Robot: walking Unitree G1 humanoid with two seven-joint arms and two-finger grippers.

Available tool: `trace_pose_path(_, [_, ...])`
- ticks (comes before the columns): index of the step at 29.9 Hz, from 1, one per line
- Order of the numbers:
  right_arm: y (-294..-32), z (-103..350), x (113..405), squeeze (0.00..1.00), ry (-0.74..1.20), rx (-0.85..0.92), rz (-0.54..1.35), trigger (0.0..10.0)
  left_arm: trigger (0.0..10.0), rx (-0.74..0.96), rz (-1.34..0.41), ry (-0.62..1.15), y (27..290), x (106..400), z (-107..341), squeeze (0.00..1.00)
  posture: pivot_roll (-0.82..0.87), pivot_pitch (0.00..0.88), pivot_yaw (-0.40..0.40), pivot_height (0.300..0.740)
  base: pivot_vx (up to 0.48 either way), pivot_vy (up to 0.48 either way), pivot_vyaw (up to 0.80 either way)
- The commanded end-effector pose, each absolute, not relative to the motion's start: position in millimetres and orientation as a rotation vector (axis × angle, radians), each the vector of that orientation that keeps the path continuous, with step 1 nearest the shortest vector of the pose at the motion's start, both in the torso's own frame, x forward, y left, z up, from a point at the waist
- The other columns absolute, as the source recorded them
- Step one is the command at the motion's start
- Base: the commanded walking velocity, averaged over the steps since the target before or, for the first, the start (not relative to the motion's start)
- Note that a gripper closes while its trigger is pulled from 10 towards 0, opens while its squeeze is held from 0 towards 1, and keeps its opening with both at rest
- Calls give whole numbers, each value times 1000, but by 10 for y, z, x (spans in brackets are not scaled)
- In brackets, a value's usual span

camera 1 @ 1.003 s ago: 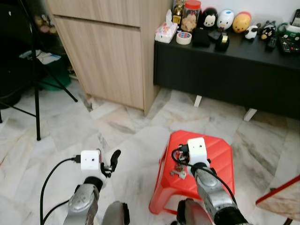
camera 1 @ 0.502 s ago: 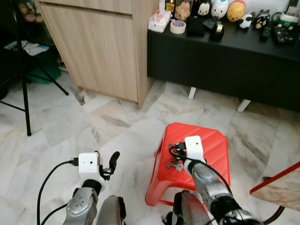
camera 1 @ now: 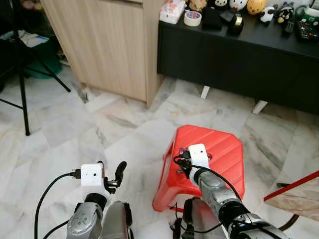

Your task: Hang keys on a hook

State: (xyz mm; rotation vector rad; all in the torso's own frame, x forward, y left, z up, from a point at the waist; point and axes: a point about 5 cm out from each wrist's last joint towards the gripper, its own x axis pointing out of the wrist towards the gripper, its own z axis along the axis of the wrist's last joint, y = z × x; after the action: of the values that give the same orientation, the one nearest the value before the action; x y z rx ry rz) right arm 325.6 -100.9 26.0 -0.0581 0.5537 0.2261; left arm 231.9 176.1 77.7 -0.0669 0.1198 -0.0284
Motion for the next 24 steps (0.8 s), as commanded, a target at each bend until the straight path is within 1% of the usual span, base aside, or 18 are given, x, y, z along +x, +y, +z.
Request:
trace_pose_path(1, [-1059,226,3241,1000,572,-51,195,10000,10000,-75,-17,141,1765,2265,764,0,159,307,-71,607,0,0,0])
trace_pose_path(3, [-1060,224,3239,1000,574,-52,195,10000,10000,-74,-16,143,1765,2254,766,0,159,308,-71,607,0,0,0])
trace_pose_path(4, [-1056,220,3236,416,578,-56,201,10000,10000,-74,-16,143,1763,2247,771,0,159,313,-72,607,0,0,0])
trace_pose_path(5, [-1049,211,3228,0,585,-52,210,10000,10000,-75,-15,144,1760,2234,781,0,159,316,-73,607,0,0,0])
trace_pose_path(12, [-1042,183,3206,0,601,-26,215,10000,10000,-74,-9,149,1766,2195,812,0,161,333,-75,607,0,0,0])
trace_pose_path(16, [-1053,141,3171,0,620,-14,206,10000,10000,-65,-11,172,1775,2133,789,0,163,360,-69,607,0,0,0])
trace_pose_path(24, [-1078,114,3149,0,623,18,178,10000,10000,-49,-14,187,1783,2110,789,0,167,370,-64,607,0,0,0])
